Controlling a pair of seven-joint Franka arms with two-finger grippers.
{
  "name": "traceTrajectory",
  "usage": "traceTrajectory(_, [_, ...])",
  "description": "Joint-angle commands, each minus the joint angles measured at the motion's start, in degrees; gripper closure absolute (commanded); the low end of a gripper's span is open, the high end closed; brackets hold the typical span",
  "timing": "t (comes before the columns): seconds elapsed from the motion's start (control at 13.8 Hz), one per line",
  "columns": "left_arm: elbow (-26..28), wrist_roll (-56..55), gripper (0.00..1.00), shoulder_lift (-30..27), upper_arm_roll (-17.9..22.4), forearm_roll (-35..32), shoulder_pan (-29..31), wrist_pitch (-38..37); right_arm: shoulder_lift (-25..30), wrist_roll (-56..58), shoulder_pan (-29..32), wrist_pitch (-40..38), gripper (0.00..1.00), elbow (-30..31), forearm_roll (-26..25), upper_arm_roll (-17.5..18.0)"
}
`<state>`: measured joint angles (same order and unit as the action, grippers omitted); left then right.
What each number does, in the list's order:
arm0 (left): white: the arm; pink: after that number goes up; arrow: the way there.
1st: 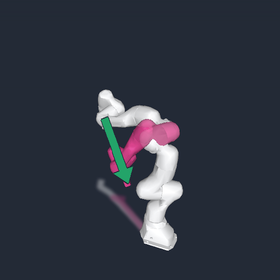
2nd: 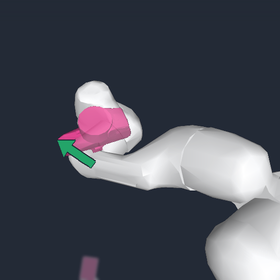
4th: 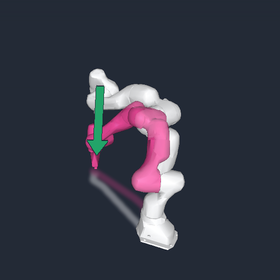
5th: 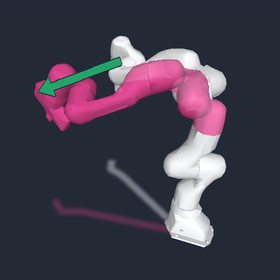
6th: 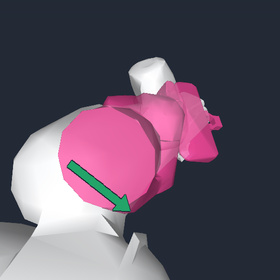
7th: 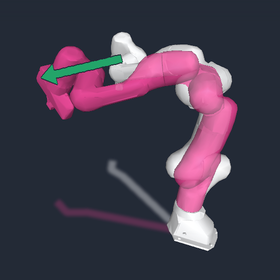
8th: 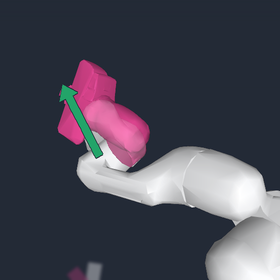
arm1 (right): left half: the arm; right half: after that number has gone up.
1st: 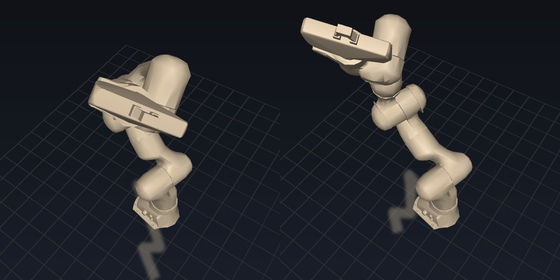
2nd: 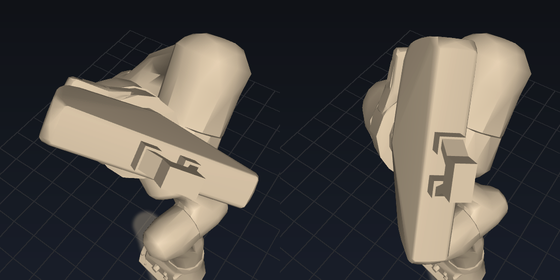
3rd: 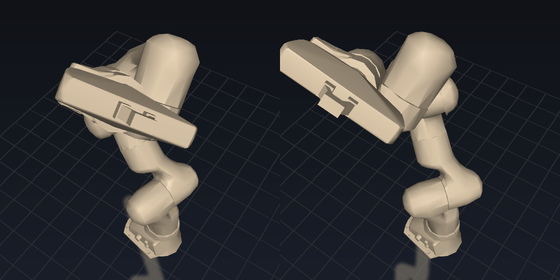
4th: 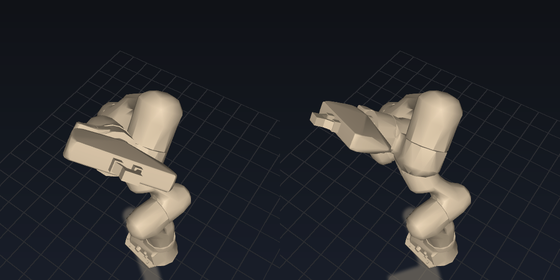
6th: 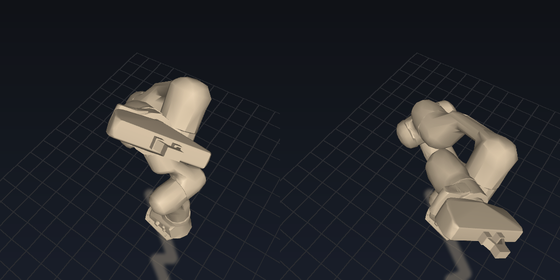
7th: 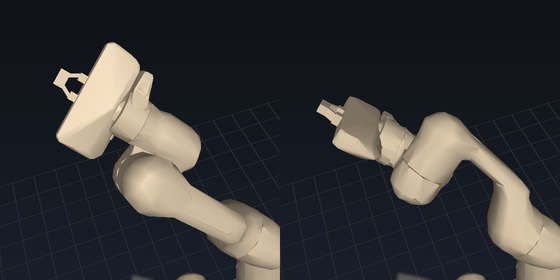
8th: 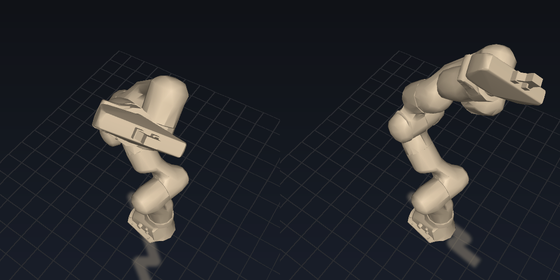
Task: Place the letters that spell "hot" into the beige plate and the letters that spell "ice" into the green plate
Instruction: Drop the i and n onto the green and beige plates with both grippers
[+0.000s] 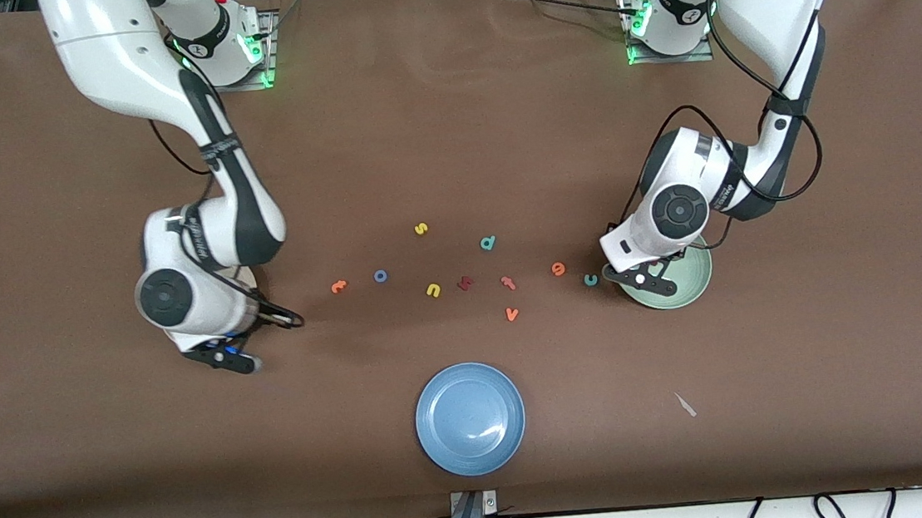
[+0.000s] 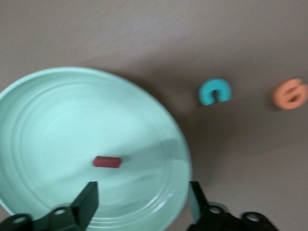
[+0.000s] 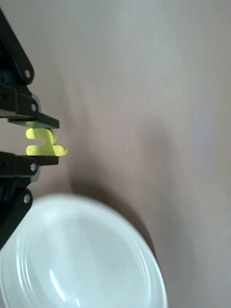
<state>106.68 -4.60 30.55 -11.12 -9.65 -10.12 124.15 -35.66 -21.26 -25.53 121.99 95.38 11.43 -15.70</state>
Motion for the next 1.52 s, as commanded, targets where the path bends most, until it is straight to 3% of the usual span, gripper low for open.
traceTrajectory(0.0, [-0.1, -6.4, 0.00, -2.1, -3.8, 0.7, -0.2, -1.0, 9.5, 12.1, -0.3, 10.5, 0.96, 17.4, 0.4, -3.4])
traceTrajectory(0.22, [-1.4, -13.7, 0.01, -2.0, -6.4, 1.5, -0.6, -1.0, 11.5, 18.9, -0.2, 21.6, 0.93, 27.2, 1.2, -5.5])
traceTrajectory(0.29, [-2.3, -14.3, 0.18, -1.4, -6.5, 1.5, -0.7, -0.9, 11.8, 19.0, -0.2, 22.3, 0.87, 28.1, 1.2, -5.6])
traceTrajectory(0.36, [-3.6, -15.4, 0.28, -0.2, -6.5, 1.6, -1.3, -0.9, 11.8, 18.4, -0.1, 22.2, 0.28, 27.9, 1.5, -5.6])
traceTrajectory(0.44, [-4.5, -18.0, 0.31, 0.9, -6.5, 1.5, -2.4, -0.7, 11.8, 17.8, -0.2, 21.8, 0.00, 27.6, 3.4, -5.5])
traceTrajectory(0.51, [-6.1, -20.5, 0.36, 2.2, -6.5, 1.4, -3.1, -0.5, 11.9, 16.0, -0.5, 21.6, 0.00, 26.8, 6.6, -5.0])
traceTrajectory(0.65, [-8.6, -24.6, 0.35, 4.3, -6.4, 0.7, -5.1, -0.3, 12.0, 5.6, -1.9, 20.7, 0.00, 25.7, 7.8, -4.4])
traceTrajectory(0.8, [-10.0, -25.4, 0.33, 6.4, -5.9, 0.6, -6.1, 1.3, 11.9, -8.4, -2.8, 20.7, 0.00, 24.2, 8.1, -1.6])
traceTrajectory(0.94, [-9.8, -25.7, 0.30, 7.2, -5.8, -3.8, -5.9, 4.0, 11.1, -23.3, -3.8, 21.2, 0.00, 22.2, 8.1, 1.9])
traceTrajectory(1.16, [-9.7, -28.5, 0.31, 8.6, -5.8, -5.6, -6.0, 6.1, 8.8, -35.7, -8.9, 22.5, 0.00, 20.8, 8.1, 2.1])
traceTrajectory(1.45, [-9.3, -29.6, 0.37, 10.2, -5.8, -5.6, -5.5, 9.9, 3.9, -44.5, -13.5, 30.0, 0.00, 20.5, 7.8, 2.0])
